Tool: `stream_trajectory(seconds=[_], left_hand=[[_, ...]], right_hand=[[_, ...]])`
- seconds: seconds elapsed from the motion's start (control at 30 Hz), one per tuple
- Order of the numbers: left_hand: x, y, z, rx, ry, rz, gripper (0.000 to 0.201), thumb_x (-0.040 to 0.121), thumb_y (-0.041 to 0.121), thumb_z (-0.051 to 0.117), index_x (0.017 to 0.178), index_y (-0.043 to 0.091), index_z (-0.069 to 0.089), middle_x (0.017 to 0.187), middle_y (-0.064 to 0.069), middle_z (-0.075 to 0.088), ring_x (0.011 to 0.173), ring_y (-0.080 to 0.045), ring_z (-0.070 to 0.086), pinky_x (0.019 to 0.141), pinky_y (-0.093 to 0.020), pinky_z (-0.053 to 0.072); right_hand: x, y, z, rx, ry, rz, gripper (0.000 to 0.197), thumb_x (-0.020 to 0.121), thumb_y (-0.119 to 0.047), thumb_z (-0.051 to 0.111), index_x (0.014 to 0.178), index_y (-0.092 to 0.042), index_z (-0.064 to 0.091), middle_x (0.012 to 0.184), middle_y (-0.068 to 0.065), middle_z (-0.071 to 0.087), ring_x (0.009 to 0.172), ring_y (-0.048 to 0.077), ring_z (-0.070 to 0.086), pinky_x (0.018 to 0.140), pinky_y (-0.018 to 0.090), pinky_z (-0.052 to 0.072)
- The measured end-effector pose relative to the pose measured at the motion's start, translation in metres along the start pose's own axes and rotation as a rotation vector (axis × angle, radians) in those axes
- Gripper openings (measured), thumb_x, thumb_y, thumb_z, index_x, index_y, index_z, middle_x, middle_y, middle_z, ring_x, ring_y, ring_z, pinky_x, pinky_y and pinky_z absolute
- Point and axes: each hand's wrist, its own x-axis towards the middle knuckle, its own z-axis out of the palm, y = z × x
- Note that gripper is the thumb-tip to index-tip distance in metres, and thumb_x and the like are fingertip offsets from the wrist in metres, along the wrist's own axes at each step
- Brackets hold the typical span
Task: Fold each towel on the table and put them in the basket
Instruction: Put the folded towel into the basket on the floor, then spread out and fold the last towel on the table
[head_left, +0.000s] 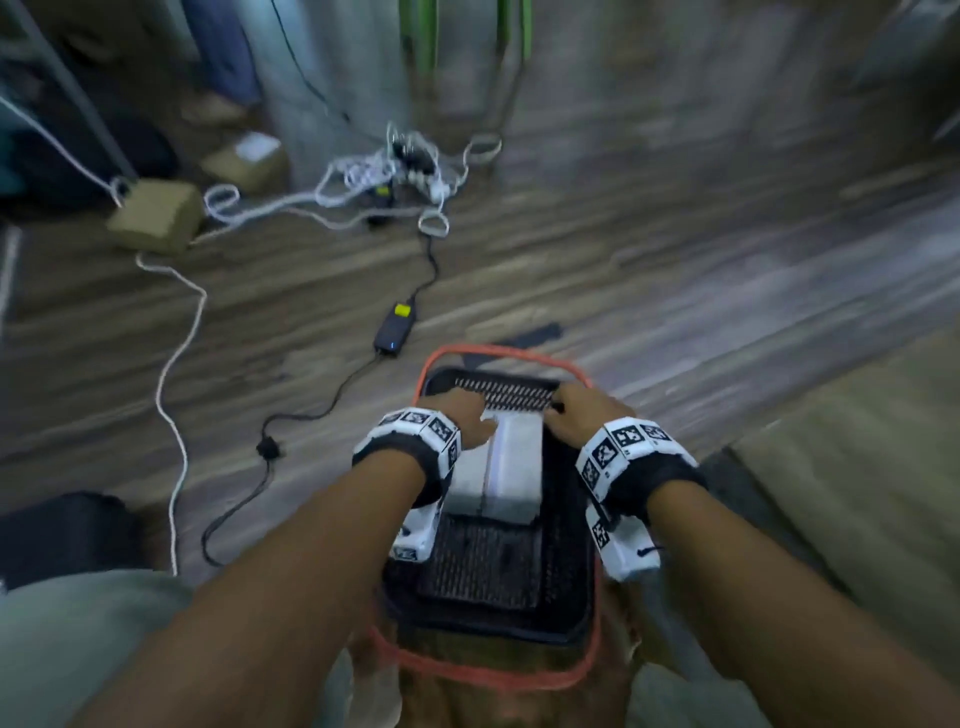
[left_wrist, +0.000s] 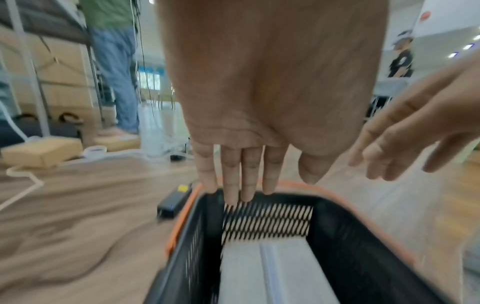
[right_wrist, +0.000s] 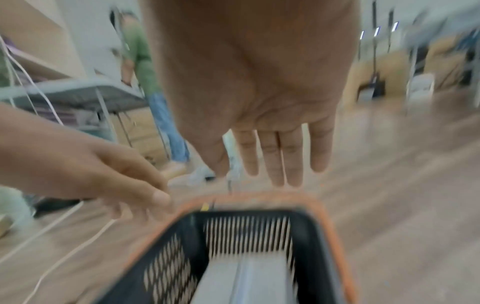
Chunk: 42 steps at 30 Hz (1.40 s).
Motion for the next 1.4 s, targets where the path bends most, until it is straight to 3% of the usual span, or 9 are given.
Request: stream_trajectory(seconds=[0.07, 0.23, 0.5, 0.67, 0.8, 1.0, 1.13, 1.27, 1.4], left_hand=[[-0.036, 0.015, -0.045, 0.022, 0.13, 0.054, 0.039, 0.092, 0.042, 0.044, 0.102, 0.008, 0.061, 0.113, -0.015, 0.064, 0.102, -0.033, 0.06, 0.081, -0.035, 0.046], [-0.141, 0.064, -0.134, 0.035, 0.374, 0.157, 0.032, 0.086, 0.041, 0.049, 0.103, 0.018, 0.062, 0.114, -0.009, 0.065, 0.102, -0.029, 0.061, 0.086, -0.034, 0.049], [-0.273, 0.136, -0.171, 0.146, 0.534, 0.329, 0.04, 0.09, 0.046, 0.048, 0.11, 0.015, 0.064, 0.117, -0.011, 0.063, 0.108, -0.029, 0.058, 0.092, -0.04, 0.048], [-0.298, 0.181, -0.164, 0.242, 0.529, 0.42, 0.041, 0.09, 0.049, 0.046, 0.111, 0.017, 0.062, 0.116, -0.009, 0.063, 0.105, -0.028, 0.059, 0.086, -0.036, 0.049], [-0.305, 0.228, -0.153, 0.29, 0.48, 0.541, 0.037, 0.091, 0.046, 0.047, 0.109, 0.018, 0.062, 0.116, -0.008, 0.063, 0.102, -0.027, 0.059, 0.075, -0.031, 0.043], [-0.306, 0.316, -0.12, 0.251, 0.38, 0.81, 0.042, 0.093, 0.049, 0.046, 0.12, 0.018, 0.054, 0.121, -0.005, 0.057, 0.106, -0.025, 0.054, 0.077, -0.029, 0.038], [-0.31, 0.374, -0.083, 0.3, 0.308, 0.97, 0.044, 0.091, 0.052, 0.045, 0.117, 0.019, 0.057, 0.116, -0.003, 0.061, 0.1, -0.022, 0.056, 0.08, -0.033, 0.045], [-0.326, 0.428, -0.047, 0.391, 0.241, 1.122, 0.045, 0.093, 0.05, 0.044, 0.103, 0.012, 0.065, 0.104, -0.008, 0.067, 0.092, -0.025, 0.061, 0.079, -0.035, 0.049], [-0.349, 0.476, -0.007, 0.406, 0.148, 1.245, 0.038, 0.094, 0.044, 0.044, 0.1, 0.011, 0.062, 0.093, -0.002, 0.061, 0.082, -0.021, 0.053, 0.071, -0.029, 0.039]], right_hand=[[-0.039, 0.001, -0.044, -0.008, 0.077, 0.004, 0.03, 0.088, -0.034, 0.049, 0.109, -0.014, 0.06, 0.102, 0.011, 0.066, 0.09, 0.03, 0.064, 0.074, 0.032, 0.048], [-0.152, 0.005, -0.131, -0.025, 0.219, 0.017, 0.042, 0.089, -0.039, 0.054, 0.124, -0.015, 0.057, 0.128, 0.01, 0.059, 0.116, 0.029, 0.055, 0.095, 0.035, 0.043], [-0.3, 0.031, -0.175, -0.033, 0.387, 0.017, 0.041, 0.084, -0.045, 0.057, 0.115, -0.019, 0.061, 0.119, 0.006, 0.064, 0.106, 0.026, 0.059, 0.091, 0.043, 0.049], [-0.35, 0.066, -0.171, -0.028, 0.349, 0.082, 0.038, 0.083, -0.046, 0.059, 0.108, -0.018, 0.064, 0.113, 0.006, 0.066, 0.099, 0.025, 0.061, 0.09, 0.043, 0.05], [-0.394, 0.101, -0.159, 0.027, 0.385, 0.192, 0.044, 0.085, -0.045, 0.061, 0.116, -0.015, 0.059, 0.12, 0.005, 0.06, 0.108, 0.023, 0.056, 0.09, 0.031, 0.044], [-0.466, 0.166, -0.133, 0.054, 0.359, 0.388, 0.042, 0.087, -0.043, 0.058, 0.115, -0.012, 0.061, 0.12, 0.006, 0.06, 0.108, 0.025, 0.056, 0.085, 0.031, 0.042], [-0.519, 0.197, -0.102, 0.116, 0.344, 0.497, 0.036, 0.091, -0.03, 0.056, 0.105, 0.002, 0.067, 0.107, 0.017, 0.067, 0.094, 0.032, 0.061, 0.068, 0.027, 0.036], [-0.573, 0.229, -0.07, 0.153, 0.312, 0.655, 0.039, 0.092, -0.036, 0.053, 0.105, -0.002, 0.068, 0.11, 0.011, 0.067, 0.095, 0.026, 0.061, 0.078, 0.033, 0.046], [-0.619, 0.259, -0.034, 0.236, 0.356, 0.79, 0.036, 0.092, -0.039, 0.05, 0.106, -0.011, 0.069, 0.107, 0.005, 0.068, 0.088, 0.019, 0.057, 0.075, 0.029, 0.041]])
